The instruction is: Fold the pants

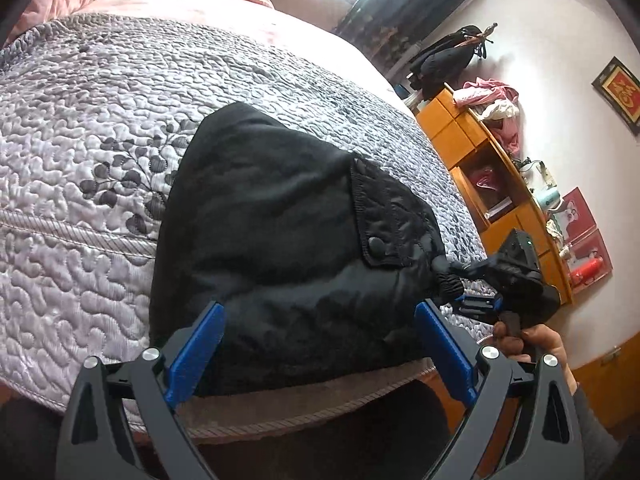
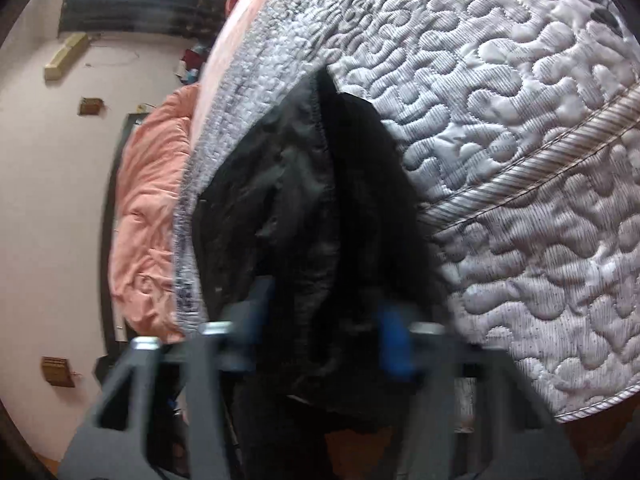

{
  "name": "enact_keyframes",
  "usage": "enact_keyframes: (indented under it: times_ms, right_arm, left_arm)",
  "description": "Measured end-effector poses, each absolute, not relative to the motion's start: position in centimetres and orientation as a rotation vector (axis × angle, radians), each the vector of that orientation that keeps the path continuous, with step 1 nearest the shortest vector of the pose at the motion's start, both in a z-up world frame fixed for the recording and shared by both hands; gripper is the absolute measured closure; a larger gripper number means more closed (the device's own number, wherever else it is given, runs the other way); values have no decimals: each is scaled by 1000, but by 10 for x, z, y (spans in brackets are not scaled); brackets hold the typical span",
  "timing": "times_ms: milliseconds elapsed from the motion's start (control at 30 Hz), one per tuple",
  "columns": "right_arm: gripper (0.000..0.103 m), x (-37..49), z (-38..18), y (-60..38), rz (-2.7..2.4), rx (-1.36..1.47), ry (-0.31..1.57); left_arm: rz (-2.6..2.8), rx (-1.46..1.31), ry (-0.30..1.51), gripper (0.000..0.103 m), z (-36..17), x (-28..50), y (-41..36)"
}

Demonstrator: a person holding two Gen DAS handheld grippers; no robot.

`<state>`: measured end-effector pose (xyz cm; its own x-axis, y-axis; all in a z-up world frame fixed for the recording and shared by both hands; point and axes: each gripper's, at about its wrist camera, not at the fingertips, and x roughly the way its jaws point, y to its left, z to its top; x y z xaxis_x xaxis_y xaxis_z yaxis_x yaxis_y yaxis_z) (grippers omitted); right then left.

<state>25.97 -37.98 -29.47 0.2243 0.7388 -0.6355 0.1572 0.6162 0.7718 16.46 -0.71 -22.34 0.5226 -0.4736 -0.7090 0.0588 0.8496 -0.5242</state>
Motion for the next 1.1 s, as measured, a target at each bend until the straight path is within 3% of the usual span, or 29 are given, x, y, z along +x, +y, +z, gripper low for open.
enact_keyframes:
  times_ms: [167, 300, 367, 500, 667, 800, 900, 967, 1033, 1100]
  right_arm:
    - [79, 243, -247, -377, 485, 748, 1202]
    - [77, 242, -283, -384, 388, 725, 1290]
    - [72, 244, -286, -379, 395, 656, 1293]
    - [45, 245, -257, -393, 365, 682, 1204]
    - [50, 275, -230, -386, 429, 667, 1122]
    - [53, 320, -255, -367, 449, 658, 1190]
    - [67, 345, -287, -364, 385, 621, 1258]
    - [66, 344, -289, -368, 389, 637, 1266]
    - [51, 333, -274, -374, 427, 660, 1228]
    - [50, 313, -257, -386, 434, 658, 1182]
  left_arm:
    - [-319, -443, 971, 7, -220, 167, -8]
    - [-317, -436, 1005, 7, -230, 176, -15]
    - [-317, -410, 1019, 7, -235, 179, -20]
    - [-322, -397, 1014, 7, -234, 178, -23]
    - [-318, -390, 1019, 7, -240, 180, -26]
    - [-315, -404, 1020, 6, -241, 183, -25]
    - [-325, -411, 1035, 6, -243, 187, -26]
    - [-331, -398, 1042, 6, -240, 189, -28]
    - [-348, -417, 1040, 6, -235, 190, -23]
    - [-347, -452, 1024, 6, -229, 192, -12]
